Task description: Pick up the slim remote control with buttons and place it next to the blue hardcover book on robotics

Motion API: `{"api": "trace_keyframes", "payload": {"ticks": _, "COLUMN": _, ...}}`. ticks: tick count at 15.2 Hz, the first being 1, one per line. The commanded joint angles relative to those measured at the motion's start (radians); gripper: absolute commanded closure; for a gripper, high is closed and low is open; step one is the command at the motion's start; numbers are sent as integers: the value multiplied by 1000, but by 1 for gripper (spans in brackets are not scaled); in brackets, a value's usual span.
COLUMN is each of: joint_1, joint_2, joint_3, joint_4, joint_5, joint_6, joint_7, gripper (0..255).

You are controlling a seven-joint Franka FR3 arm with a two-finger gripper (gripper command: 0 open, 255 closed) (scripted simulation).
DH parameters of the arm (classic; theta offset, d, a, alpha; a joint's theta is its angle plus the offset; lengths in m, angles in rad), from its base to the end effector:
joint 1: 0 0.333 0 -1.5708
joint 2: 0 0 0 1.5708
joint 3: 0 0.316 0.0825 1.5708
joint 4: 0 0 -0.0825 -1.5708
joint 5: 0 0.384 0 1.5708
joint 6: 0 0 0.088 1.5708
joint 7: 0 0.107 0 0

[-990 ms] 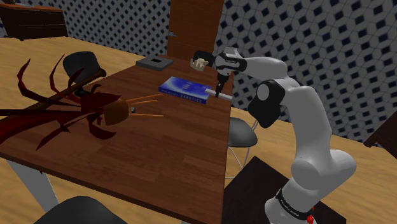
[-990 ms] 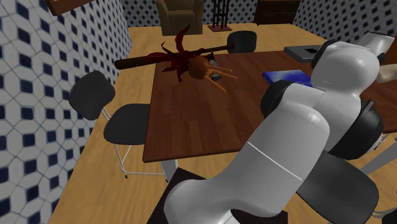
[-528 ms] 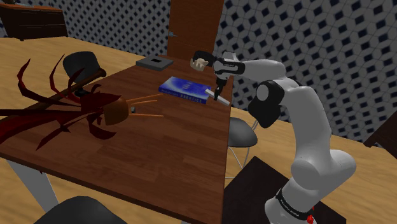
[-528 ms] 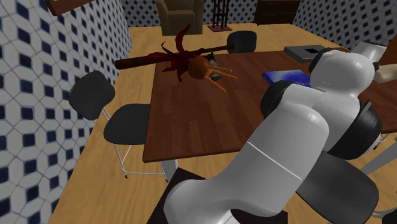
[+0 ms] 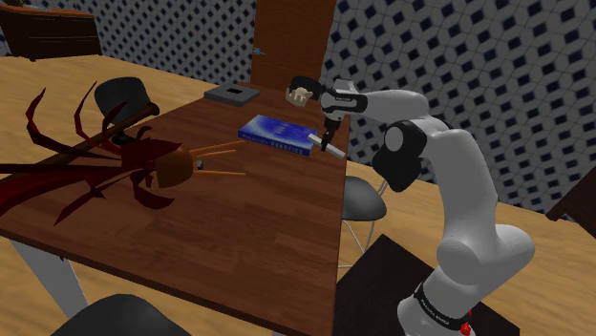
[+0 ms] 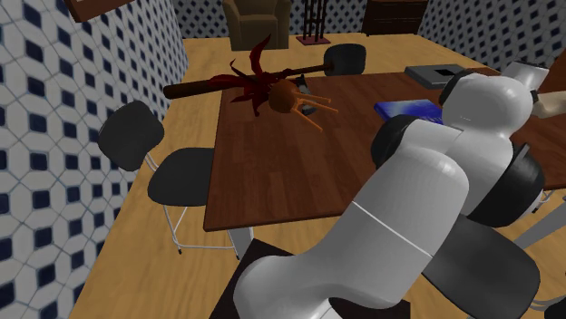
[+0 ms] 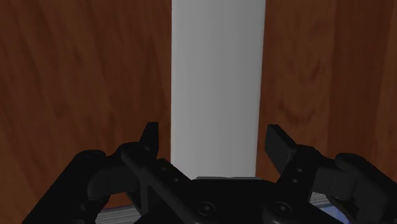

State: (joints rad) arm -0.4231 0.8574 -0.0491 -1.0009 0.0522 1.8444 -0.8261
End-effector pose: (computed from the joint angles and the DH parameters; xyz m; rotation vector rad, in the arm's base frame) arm 0.6945 -0.3351 0.3398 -3.0739 -0.5533 0.0041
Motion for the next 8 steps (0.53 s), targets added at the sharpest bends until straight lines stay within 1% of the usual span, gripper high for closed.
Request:
{"api": "trace_keyframes", "payload": {"ticks": 1, "joint_1": 0, "joint_2": 1, "joint_3": 0, "joint_4": -4, "joint_5": 0, "joint_6": 2, "joint_7": 0, "gripper": 0}}
{"api": "trace_keyframes", "payload": {"ticks": 4, "joint_1": -1, "joint_2": 5, "joint_3": 0, "joint_4": 7, "joint_5": 0, "joint_6": -4, "joint_7": 0, "gripper": 0}}
{"api": "trace_keyframes", "payload": {"ticks": 8, "joint_1": -5, "joint_2": 7, "joint_3": 0, "joint_4": 138, "joint_5": -1, "joint_6": -133, "joint_7": 2, "gripper": 0}}
